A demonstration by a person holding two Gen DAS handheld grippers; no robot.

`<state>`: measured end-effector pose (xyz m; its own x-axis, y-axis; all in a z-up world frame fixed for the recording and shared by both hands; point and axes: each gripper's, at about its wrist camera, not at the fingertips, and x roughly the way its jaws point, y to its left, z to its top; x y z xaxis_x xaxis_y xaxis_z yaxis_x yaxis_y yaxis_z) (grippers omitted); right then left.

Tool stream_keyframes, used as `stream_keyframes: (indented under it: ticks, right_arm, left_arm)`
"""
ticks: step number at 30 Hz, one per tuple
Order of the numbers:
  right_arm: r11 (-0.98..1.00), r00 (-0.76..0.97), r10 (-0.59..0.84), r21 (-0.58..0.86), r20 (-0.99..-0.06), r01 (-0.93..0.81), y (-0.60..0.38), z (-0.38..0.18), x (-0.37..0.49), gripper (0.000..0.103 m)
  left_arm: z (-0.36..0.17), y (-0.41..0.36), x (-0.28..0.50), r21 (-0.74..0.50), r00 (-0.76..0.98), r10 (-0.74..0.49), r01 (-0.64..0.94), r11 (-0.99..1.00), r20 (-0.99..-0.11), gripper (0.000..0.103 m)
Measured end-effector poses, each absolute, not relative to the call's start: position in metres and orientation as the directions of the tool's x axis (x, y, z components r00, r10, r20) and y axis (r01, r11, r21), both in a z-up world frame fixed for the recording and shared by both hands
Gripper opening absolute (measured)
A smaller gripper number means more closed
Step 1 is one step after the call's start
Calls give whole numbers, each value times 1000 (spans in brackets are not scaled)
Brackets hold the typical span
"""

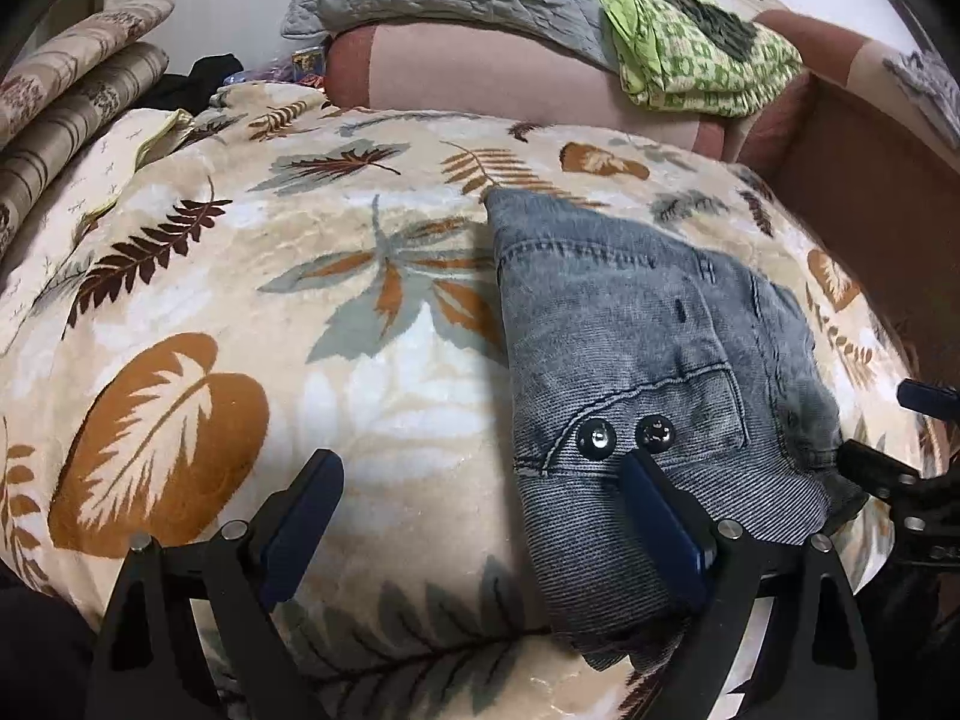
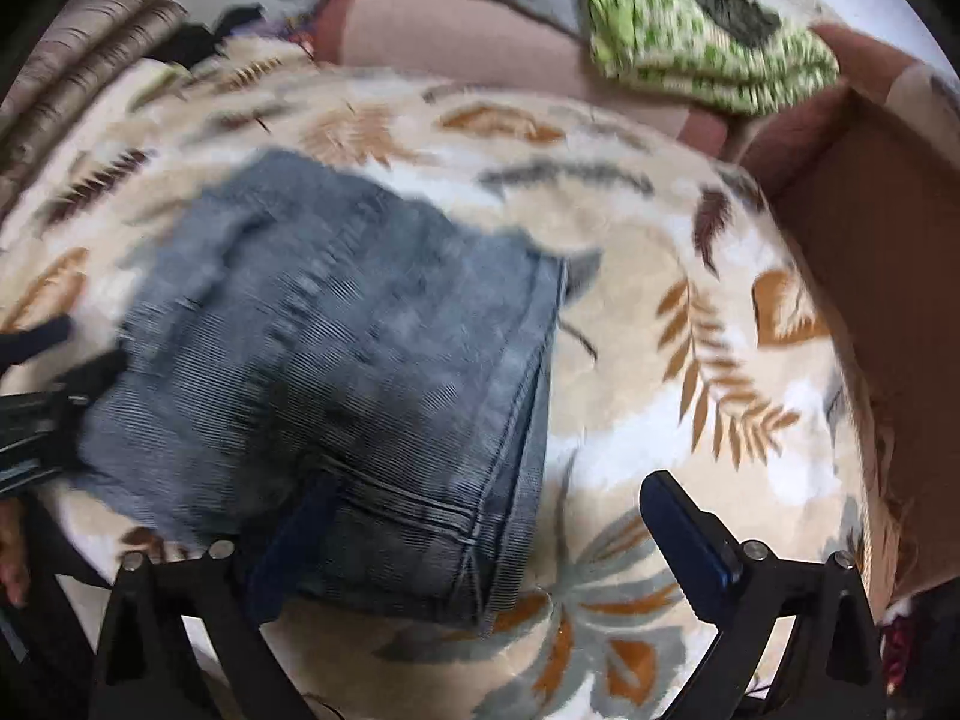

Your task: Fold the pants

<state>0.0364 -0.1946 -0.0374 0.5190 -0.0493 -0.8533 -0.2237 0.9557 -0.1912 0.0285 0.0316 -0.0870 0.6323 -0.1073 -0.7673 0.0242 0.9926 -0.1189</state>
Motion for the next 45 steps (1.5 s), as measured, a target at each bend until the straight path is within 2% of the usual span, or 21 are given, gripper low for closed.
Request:
stream_keyframes:
  ticks: [4,7,9,12,13,16,17,19,23,26,31,38,45]
  right_arm:
    - [961,560,15,-142,-828,-236,-189,-22,22,103]
    - [942,453,-23,-170,-891,-288,-181,-61,34,101]
    - [975,418,45,-52,-907,-217,-193,-63,40,101]
    - [985,485,79,-5,-871,-170,-205,-35,32,101]
    - [986,502,122,45,-856,-163,-210,-25,28,101]
    - [932,466,357,341,-809,-121,-228,-17,17,101]
    - [868,419,479,489,-772,-91,-231,-24,14,100]
    - [739,346,640,673,-686,-32,-227,-42,8,97]
    - [572,294,769,817,-567,80,-212,-75,12,89]
    - [533,315,782,839,-538,109,-207,-86,21,87]
    - [494,304,788,845,-535,207,-203,-100,27,72]
    - [448,200,862,885,-466,130,-160,-91,20,72]
    - [405,147,889,894,-434,191,-136,-117,21,73]
  left_arm:
    - [-80,42,26,-134,670,-87,-18,991,-737,93]
    - [-87,44,31,-134,639,-90,-21,991,-764,93]
    - [-89,44,29,-131,638,-88,-19,991,-765,93]
    - [-85,49,28,-130,657,-73,-38,991,-750,93]
    - [-85,51,28,-139,659,-74,-47,989,-749,93]
    - [-86,57,30,-175,651,-88,-70,982,-754,93]
    - [-87,59,31,-182,649,-90,-76,980,-755,93]
    - [-87,61,30,-190,651,-89,-86,978,-754,93]
    - [-85,66,29,-196,661,-81,-102,975,-746,93]
    - [-86,70,30,-208,658,-83,-115,971,-748,93]
    - [-86,72,32,-218,658,-87,-119,969,-748,93]
    - [-82,81,32,-239,677,-74,-154,959,-733,93]
    - [-83,102,32,-261,678,-36,-233,937,-734,93]
